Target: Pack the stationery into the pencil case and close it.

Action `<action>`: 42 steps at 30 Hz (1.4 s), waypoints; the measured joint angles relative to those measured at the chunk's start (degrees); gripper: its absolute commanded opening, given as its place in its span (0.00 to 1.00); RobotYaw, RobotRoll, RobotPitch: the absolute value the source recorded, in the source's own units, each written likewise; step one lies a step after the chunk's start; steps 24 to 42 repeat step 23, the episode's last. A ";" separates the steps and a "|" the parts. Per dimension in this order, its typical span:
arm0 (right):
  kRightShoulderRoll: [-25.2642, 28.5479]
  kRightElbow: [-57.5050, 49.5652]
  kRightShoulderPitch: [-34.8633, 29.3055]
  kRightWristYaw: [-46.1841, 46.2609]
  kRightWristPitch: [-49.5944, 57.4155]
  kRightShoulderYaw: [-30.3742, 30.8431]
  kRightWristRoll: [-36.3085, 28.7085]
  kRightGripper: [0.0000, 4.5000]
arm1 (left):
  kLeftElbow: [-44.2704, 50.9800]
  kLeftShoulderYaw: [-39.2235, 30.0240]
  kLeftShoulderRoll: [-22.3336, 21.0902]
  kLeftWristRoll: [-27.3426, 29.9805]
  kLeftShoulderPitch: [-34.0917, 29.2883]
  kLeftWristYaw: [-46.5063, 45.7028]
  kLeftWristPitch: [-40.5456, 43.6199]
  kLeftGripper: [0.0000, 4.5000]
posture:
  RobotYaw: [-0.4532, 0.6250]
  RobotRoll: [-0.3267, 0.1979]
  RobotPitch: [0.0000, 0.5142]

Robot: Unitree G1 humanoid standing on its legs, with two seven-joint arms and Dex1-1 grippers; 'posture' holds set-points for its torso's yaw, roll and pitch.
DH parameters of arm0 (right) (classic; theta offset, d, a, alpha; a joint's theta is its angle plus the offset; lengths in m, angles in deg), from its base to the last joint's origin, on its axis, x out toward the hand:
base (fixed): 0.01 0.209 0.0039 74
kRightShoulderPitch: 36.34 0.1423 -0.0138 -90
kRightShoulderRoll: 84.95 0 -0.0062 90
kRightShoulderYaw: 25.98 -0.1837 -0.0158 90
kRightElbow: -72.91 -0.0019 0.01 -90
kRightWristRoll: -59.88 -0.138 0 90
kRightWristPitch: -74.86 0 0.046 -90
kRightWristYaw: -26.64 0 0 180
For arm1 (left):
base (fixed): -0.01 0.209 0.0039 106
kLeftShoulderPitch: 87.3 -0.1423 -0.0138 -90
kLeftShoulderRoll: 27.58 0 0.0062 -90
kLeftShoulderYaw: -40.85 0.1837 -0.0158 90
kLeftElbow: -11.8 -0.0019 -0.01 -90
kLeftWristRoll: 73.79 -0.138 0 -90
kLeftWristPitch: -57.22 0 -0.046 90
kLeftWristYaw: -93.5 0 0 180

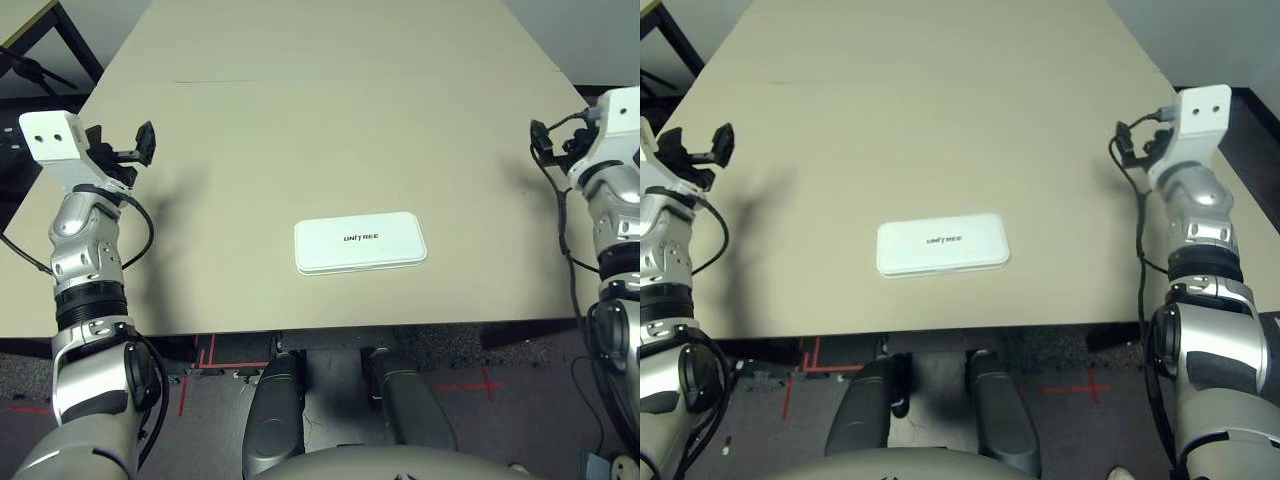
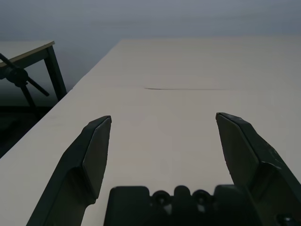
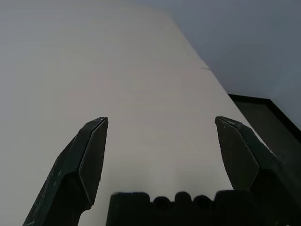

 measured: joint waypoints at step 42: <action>-0.80 1.25 -0.30 -1.39 -2.09 0.01 -0.11 1.00 | -3.43 1.95 -0.10 -0.05 1.30 0.22 -2.56 0.99 | 0.38 0.62 0.36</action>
